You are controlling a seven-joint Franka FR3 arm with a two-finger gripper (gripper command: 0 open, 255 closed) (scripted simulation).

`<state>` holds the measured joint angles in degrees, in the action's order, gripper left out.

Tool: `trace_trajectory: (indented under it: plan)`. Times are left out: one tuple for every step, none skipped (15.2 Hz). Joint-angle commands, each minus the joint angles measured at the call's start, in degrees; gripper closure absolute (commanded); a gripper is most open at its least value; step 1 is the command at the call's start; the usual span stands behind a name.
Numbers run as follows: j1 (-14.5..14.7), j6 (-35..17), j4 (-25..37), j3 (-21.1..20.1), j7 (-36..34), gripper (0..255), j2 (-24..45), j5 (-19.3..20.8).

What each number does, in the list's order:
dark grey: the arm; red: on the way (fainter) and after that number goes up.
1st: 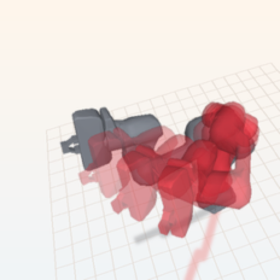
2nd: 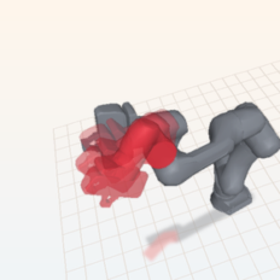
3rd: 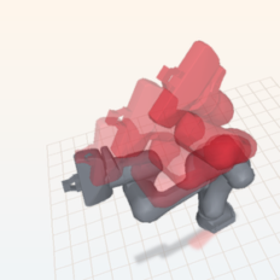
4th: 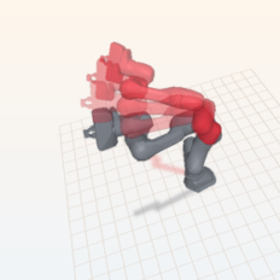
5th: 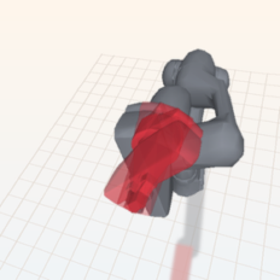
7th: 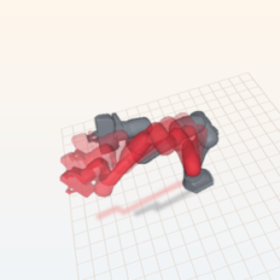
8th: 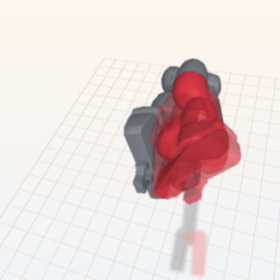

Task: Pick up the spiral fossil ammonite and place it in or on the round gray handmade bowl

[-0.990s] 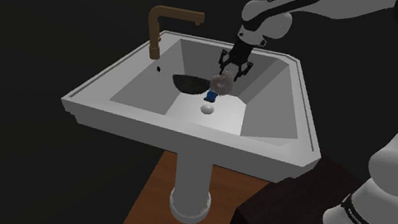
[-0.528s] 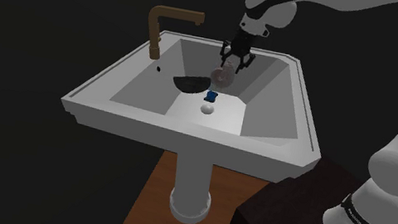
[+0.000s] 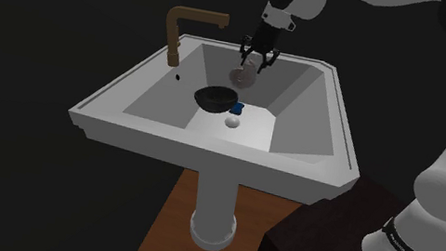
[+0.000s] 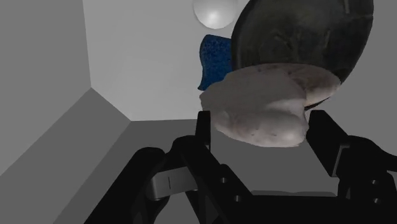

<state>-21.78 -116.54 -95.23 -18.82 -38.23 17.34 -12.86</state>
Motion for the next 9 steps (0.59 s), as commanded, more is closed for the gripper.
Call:
trace_trajectory:
  plan:
    - [1.66, 0.51, 4.14, -0.27, -2.31, 255, 3.19, 1.42]
    - [2.69, 1.15, 6.97, -0.35, -3.62, 255, 5.16, 2.29]
    - [3.77, 1.89, 9.97, -0.38, -4.90, 255, 7.20, 3.15]
    - [4.89, 2.74, 13.17, -0.38, -6.14, 255, 9.33, 4.01]
    - [6.07, 3.72, 16.59, -0.34, -7.34, 255, 11.56, 4.87]
    - [7.30, 4.85, 20.28, -0.27, -8.51, 255, 13.92, 5.72]
    - [8.61, 6.15, 24.31, -0.16, -9.64, 255, 16.44, 6.57]
    - [10.31, 8.06, 29.85, 0.03, -10.97, 255, 19.82, 7.61]
    - [10.28, 7.31, 29.08, 0.10, -10.81, 255, 19.81, 7.53]
